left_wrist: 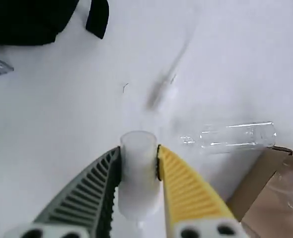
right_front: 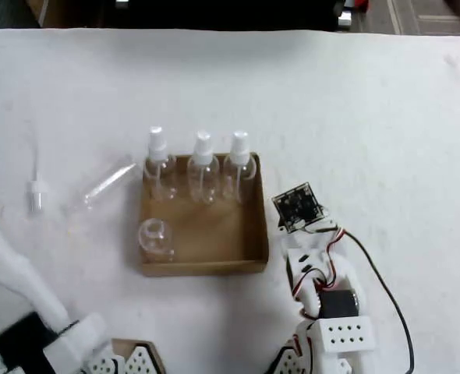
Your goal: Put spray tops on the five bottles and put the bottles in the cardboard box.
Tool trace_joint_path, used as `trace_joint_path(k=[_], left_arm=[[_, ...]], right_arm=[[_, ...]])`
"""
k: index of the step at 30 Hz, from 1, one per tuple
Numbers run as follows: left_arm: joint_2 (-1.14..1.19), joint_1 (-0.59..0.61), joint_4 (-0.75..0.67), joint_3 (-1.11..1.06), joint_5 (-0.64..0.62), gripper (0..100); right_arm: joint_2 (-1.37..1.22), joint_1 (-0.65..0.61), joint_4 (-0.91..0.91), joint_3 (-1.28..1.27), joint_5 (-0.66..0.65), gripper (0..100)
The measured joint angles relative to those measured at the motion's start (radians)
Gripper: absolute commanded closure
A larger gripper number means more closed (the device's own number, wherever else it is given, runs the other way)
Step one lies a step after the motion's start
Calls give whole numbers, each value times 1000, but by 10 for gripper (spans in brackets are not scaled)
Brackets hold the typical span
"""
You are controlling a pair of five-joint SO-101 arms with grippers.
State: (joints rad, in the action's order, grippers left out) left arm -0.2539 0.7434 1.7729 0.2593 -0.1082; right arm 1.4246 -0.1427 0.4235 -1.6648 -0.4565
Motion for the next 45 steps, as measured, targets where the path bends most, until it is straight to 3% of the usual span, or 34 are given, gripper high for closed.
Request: trace_joint_path(k=[5, 11, 18, 28, 39, 45], left_arm=[[-232, -9, 0, 2, 35, 976], [-565, -157, 0, 3, 66, 976], [-621, -350, 0, 21, 41, 976], [-786, -385, -2, -64, 74, 976], [-1131, -397, -327, -468, 121, 976], [-1148, -583, -427, -522, 115, 976]], right_arm=[[0, 0, 0, 0, 0, 983], [0, 0, 0, 0, 0, 983], [0, -2, 0, 0, 0, 983], [0, -2, 0, 0, 0, 983], [0, -3, 0, 0, 0, 983], [0, -3, 0, 0, 0, 983]])
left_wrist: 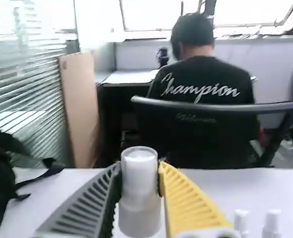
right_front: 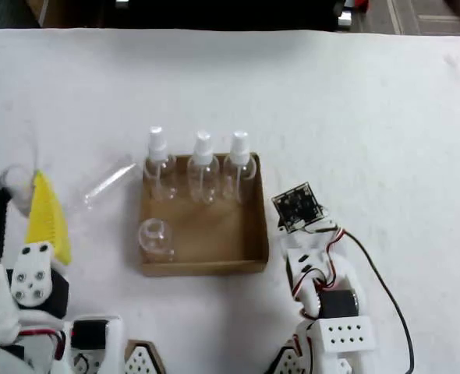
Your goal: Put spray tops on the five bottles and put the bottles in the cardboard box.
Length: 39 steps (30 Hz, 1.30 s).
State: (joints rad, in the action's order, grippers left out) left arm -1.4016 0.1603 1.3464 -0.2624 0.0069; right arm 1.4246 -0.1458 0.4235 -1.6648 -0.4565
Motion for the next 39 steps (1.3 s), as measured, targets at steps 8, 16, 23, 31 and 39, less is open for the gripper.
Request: trace_joint_path(k=[8, 16, 23, 31, 39], left_arm=[[-5, -249, -216, -64, -46, 976], [-3, -367, -334, -310, -129, 973], [-26, -450, -367, -344, -190, 954], [-215, -463, -540, -632, -158, 978], [-411, -463, -649, -856, -120, 978]], right_arm=[[0, 0, 0, 0, 0, 983], [0, 0, 0, -2, 0, 983], [0, 0, -25, -5, 0, 983], [0, 0, -26, -5, 0, 983], [0, 0, -26, -5, 0, 983]])
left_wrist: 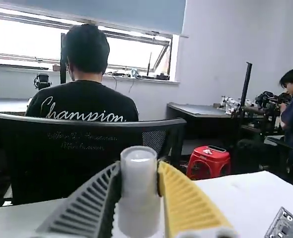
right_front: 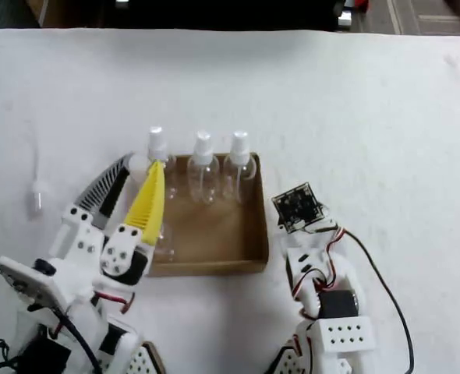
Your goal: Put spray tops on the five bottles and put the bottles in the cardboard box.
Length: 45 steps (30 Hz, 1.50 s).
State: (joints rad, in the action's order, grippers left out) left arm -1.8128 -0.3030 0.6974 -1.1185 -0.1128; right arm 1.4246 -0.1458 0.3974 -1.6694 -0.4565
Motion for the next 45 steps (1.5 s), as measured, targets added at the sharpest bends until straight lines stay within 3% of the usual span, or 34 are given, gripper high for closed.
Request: trace_joint_path(k=[15, 21, 26, 33, 39, 45], left_arm=[[-12, 21, -3, -98, -49, 976], [-12, 118, -3, -150, -49, 975], [-3, 130, 48, -227, -51, 918], [6, 133, 57, -284, -55, 912], [-14, 135, 173, -279, -55, 826], [-8, 135, 356, -210, -55, 811]], right_arm=[[0, 2, 0, 0, 0, 983], [0, 2, 0, 0, 0, 983], [0, 0, 0, 0, 0, 983], [0, 0, 0, 0, 0, 983], [0, 0, 0, 0, 0, 983], [0, 0, 0, 0, 0, 983]])
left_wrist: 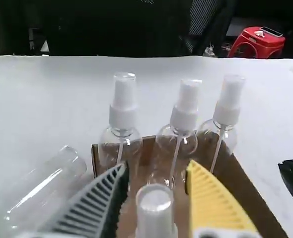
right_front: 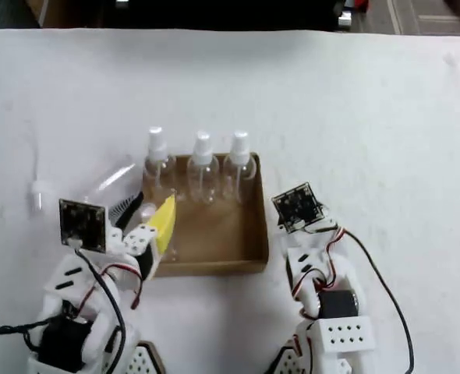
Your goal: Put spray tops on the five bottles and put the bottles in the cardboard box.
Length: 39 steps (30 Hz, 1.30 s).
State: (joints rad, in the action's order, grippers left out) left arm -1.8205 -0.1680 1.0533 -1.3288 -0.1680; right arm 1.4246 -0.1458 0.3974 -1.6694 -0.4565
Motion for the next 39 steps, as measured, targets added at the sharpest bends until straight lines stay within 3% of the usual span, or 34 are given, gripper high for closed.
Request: trace_joint_path(k=[8, 12, 16, 19, 24, 31, 35, 39], left_arm=[[0, 3, 20, 12, 0, 811], [0, 12, 29, 135, 5, 814], [-9, 25, 109, 336, 144, 816], [-12, 104, 127, 462, 247, 816], [3, 338, 129, 511, 362, 816], [374, 724, 69, 468, 543, 811], [643, 747, 6, 466, 743, 780], [896, 686, -35, 440, 980, 769]], right_arm=[[0, 0, 0, 0, 0, 983], [0, 0, 0, 0, 0, 983], [0, 0, 0, 0, 0, 983], [0, 0, 0, 0, 0, 983], [0, 0, 0, 0, 0, 983], [0, 0, 0, 0, 0, 983], [0, 0, 0, 0, 0, 983], [0, 0, 0, 0, 0, 983]])
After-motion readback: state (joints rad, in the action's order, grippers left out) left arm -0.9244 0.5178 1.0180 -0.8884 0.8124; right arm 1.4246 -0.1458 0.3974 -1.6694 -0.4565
